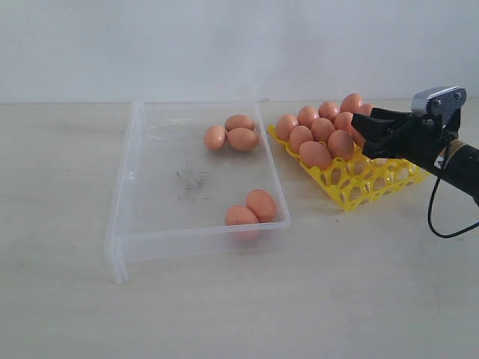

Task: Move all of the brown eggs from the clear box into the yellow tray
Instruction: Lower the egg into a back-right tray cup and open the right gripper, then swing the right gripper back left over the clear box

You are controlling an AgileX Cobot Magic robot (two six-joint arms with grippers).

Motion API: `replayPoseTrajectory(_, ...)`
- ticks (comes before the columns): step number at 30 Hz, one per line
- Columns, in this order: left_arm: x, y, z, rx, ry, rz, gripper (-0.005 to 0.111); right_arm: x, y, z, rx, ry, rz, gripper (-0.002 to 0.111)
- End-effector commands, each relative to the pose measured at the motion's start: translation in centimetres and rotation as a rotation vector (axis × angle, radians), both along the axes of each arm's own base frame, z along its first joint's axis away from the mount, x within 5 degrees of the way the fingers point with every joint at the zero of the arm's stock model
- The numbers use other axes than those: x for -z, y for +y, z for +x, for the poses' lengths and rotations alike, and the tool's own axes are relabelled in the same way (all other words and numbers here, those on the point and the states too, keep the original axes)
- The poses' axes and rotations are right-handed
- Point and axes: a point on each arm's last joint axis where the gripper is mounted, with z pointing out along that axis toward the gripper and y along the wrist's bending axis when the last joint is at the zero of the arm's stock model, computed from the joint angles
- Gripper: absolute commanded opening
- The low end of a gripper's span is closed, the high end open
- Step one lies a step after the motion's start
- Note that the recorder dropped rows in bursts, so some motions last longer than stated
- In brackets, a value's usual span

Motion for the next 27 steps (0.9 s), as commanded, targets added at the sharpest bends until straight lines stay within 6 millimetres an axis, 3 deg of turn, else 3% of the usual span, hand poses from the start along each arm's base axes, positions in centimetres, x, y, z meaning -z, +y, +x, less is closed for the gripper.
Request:
replayPoseTrajectory(1,0.1,0.0,0.0,-0.004,-0.007,0.004,0.004,-0.2,0.0,0.1,0.000,-0.020,-0.006,0.000)
replayPoseTrajectory(5,0.1,0.0,0.0,-0.004,-0.007,0.004,0.004,0.2,-0.2,0.1,0.011,-0.010,0.005,0.001)
replayPoseTrajectory(8,0.1,0.0,0.0,-0.004,-0.007,0.004,0.004,0.3,0.0,0.0,-0.005,-0.004,0.002,0.011)
replayPoseTrajectory(15,0.1,0.0,0.0,-0.004,-0.007,0.004,0.004,0.2,-0.1,0.0,-0.001,-0.006,0.003,0.061)
replayPoseTrajectory(18,0.1,0.0,0.0,-0.004,-0.007,0.004,0.004,-0.4,-0.3,0.2,0.024,-0.021,0.012,0.071)
replayPoseTrajectory(20,0.1,0.0,0.0,-0.004,-0.007,0.004,0.004,-1.6,-0.3,0.2,0.024,-0.041,0.023,0.070)
replayPoseTrajectory(24,0.1,0.0,0.0,-0.004,-0.007,0.004,0.004,-6.0,0.2,0.0,-0.041,-0.090,0.062,0.070)
replayPoseTrajectory(27,0.1,0.0,0.0,-0.004,-0.007,0.004,0.004,-9.1,2.3,-0.8,-0.189,-0.117,0.021,0.070)
